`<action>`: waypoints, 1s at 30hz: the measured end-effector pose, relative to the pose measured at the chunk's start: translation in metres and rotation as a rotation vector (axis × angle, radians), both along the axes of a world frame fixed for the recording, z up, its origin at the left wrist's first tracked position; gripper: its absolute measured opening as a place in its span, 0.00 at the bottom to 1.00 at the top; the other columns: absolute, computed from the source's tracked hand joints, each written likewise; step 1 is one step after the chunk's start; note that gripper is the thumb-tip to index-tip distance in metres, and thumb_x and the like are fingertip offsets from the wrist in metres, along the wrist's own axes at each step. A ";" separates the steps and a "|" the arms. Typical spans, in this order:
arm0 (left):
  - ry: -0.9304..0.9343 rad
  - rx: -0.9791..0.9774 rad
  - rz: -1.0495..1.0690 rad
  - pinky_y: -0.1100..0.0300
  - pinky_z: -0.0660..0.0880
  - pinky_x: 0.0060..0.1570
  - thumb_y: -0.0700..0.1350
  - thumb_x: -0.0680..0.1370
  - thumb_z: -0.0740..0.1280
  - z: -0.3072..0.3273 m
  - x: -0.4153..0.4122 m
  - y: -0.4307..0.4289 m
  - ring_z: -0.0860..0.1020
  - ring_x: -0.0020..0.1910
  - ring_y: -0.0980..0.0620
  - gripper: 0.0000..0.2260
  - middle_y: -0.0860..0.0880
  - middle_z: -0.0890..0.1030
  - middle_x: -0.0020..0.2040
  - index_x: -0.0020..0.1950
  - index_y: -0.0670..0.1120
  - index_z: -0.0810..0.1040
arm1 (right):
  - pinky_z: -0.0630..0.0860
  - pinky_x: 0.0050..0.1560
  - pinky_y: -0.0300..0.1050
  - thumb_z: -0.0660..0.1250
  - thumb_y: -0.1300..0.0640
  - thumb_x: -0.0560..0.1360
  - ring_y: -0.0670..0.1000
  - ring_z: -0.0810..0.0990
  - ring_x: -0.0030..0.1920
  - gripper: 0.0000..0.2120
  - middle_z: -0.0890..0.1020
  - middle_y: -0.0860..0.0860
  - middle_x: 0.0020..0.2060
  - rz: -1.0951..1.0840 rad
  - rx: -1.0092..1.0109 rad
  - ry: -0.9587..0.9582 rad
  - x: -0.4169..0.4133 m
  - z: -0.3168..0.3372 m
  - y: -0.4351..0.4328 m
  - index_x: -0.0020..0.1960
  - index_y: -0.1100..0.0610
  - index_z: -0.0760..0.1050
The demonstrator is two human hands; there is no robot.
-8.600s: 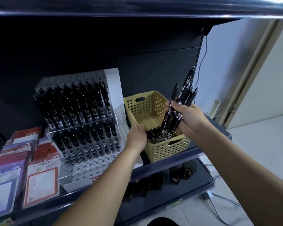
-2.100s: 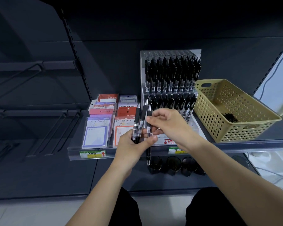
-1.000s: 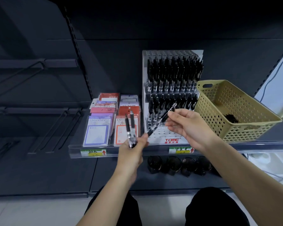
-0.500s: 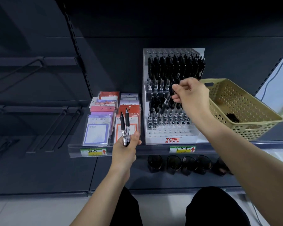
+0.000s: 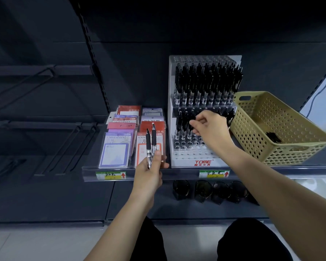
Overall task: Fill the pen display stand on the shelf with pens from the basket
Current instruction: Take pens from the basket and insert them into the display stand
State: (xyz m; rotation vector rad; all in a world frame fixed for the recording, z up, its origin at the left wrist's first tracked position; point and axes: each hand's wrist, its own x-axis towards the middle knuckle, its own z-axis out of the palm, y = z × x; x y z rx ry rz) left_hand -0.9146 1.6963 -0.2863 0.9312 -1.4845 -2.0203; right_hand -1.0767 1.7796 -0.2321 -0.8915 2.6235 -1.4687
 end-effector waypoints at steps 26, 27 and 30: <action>0.109 -0.015 -0.156 0.64 0.78 0.37 0.42 0.76 0.67 -0.001 -0.010 0.027 0.78 0.35 0.57 0.04 0.49 0.80 0.38 0.43 0.44 0.80 | 0.80 0.43 0.40 0.67 0.56 0.76 0.45 0.79 0.39 0.06 0.79 0.49 0.37 0.297 -0.050 -0.537 0.052 -0.017 0.028 0.42 0.57 0.76; 0.097 -0.025 -0.147 0.61 0.79 0.39 0.44 0.76 0.66 -0.002 -0.011 0.027 0.78 0.37 0.54 0.07 0.47 0.80 0.39 0.41 0.42 0.78 | 0.79 0.46 0.41 0.66 0.56 0.77 0.45 0.79 0.40 0.07 0.79 0.49 0.38 0.300 -0.041 -0.519 0.051 -0.017 0.028 0.41 0.56 0.75; 0.016 -0.139 -0.057 0.56 0.77 0.40 0.51 0.77 0.64 -0.005 -0.012 0.020 0.76 0.36 0.52 0.14 0.51 0.78 0.34 0.39 0.42 0.78 | 0.80 0.51 0.46 0.60 0.53 0.80 0.51 0.81 0.45 0.06 0.81 0.55 0.45 0.298 0.013 -0.442 0.049 -0.013 0.032 0.45 0.54 0.70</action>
